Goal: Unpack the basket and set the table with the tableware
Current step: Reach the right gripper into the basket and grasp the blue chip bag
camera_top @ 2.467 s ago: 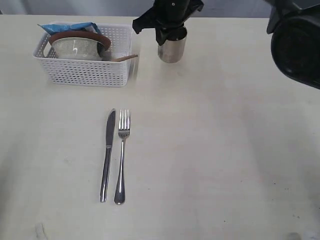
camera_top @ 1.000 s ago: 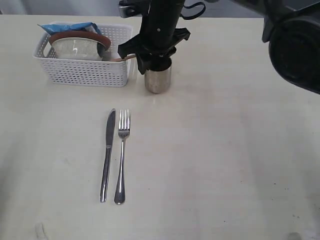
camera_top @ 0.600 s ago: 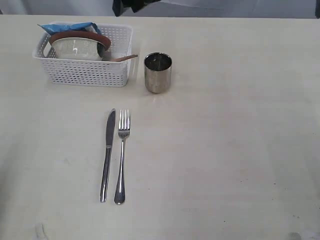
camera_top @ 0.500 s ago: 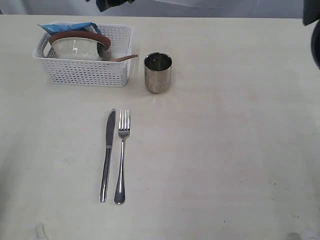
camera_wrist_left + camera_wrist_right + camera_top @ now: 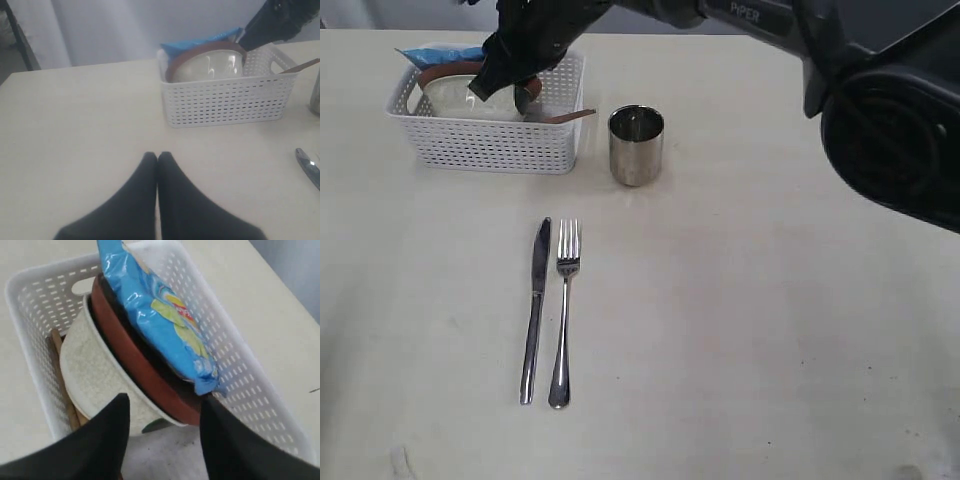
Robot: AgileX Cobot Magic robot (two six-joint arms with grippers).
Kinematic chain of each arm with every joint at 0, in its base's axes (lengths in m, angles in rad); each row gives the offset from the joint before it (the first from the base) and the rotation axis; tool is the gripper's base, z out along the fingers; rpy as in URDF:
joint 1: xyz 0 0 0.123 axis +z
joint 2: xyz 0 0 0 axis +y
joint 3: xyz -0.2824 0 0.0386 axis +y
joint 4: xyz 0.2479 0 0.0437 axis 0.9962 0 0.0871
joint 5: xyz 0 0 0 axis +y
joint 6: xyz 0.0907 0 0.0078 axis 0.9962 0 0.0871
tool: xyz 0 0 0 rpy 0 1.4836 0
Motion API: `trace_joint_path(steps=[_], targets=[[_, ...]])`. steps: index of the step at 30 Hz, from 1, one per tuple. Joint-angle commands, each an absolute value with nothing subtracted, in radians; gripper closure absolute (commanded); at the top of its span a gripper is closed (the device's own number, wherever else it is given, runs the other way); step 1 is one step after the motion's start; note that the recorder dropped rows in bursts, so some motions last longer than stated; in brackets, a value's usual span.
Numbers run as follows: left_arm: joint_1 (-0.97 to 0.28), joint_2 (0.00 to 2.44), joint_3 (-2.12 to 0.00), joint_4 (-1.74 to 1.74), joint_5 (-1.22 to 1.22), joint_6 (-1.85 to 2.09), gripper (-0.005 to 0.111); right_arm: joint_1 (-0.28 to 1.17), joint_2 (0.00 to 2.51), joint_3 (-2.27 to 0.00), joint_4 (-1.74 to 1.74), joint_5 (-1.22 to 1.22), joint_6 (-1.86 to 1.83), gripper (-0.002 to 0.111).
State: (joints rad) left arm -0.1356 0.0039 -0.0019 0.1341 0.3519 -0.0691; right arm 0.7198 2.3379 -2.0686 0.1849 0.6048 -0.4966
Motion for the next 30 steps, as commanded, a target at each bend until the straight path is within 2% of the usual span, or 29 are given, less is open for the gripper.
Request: trace_joint_path(steps=[1,11,17,24,30], targets=[[-0.139,0.000,0.000,0.134,0.343,-0.068,0.106,0.720,2.345,-2.070,0.170,0.546,-0.528,0.064],[-0.139,0.000,0.000,0.134,0.343,-0.068,0.106,0.735,2.345,-2.070,0.170,0.566,-0.567,0.064],[-0.139,0.000,0.000,0.134,0.343,-0.068,0.106,0.738,2.340,-2.070,0.166,0.709,-0.579,0.065],[-0.139,0.000,0.000,0.134,0.343,-0.068,0.106,0.758,2.340,-2.070,0.151,0.812,-0.625,0.080],[-0.139,0.000,0.000,0.134,0.343,-0.068,0.106,0.812,2.338,-2.070,0.147,0.878,-0.689,0.080]])
